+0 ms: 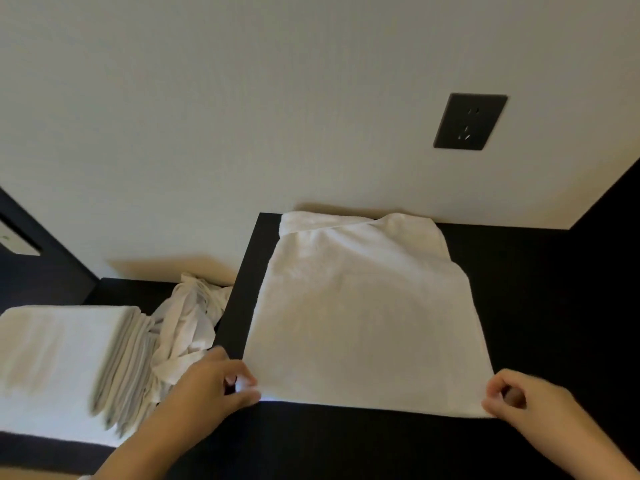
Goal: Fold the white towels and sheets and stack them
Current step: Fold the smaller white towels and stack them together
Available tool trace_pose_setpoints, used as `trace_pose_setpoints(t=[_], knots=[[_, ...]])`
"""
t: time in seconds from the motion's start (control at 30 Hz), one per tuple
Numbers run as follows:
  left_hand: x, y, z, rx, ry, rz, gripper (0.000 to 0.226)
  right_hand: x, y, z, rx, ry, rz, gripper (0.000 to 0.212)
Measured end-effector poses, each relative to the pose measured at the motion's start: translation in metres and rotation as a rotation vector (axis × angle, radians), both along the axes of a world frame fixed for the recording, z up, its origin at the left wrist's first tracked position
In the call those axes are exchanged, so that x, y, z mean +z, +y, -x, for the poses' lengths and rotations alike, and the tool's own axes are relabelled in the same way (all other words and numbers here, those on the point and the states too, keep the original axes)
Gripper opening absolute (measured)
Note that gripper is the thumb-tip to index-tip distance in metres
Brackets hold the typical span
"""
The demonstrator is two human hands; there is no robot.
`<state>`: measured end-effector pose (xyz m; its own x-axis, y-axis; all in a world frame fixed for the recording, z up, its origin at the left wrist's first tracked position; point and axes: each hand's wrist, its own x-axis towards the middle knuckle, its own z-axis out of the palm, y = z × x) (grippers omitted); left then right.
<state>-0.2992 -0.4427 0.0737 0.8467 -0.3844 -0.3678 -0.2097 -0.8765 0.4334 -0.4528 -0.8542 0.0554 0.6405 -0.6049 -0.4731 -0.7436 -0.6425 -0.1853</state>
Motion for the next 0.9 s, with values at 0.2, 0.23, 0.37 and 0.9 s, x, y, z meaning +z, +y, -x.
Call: trace_pose_setpoints(t=[0.2, 0.23, 0.37, 0.9], knots=[[-0.013, -0.066, -0.031, -0.182, -0.446, 0.070, 0.056, 0.001, 0.039, -0.072, 0.463, -0.445, 0.222, 0.043], [-0.020, -0.078, -0.037, -0.246, -0.453, 0.011, 0.061, -0.005, 0.044, -0.085, 0.538, -0.415, 0.182, 0.048], [-0.047, -0.085, -0.051, -0.351, -0.462, -0.127, 0.062, -0.034, 0.044, -0.106, 0.646, -0.322, 0.214, 0.057], [-0.013, -0.094, -0.034, -0.292, -0.357, -0.036, 0.068, 0.006, 0.069, -0.092, 0.436, -0.436, 0.143, 0.061]])
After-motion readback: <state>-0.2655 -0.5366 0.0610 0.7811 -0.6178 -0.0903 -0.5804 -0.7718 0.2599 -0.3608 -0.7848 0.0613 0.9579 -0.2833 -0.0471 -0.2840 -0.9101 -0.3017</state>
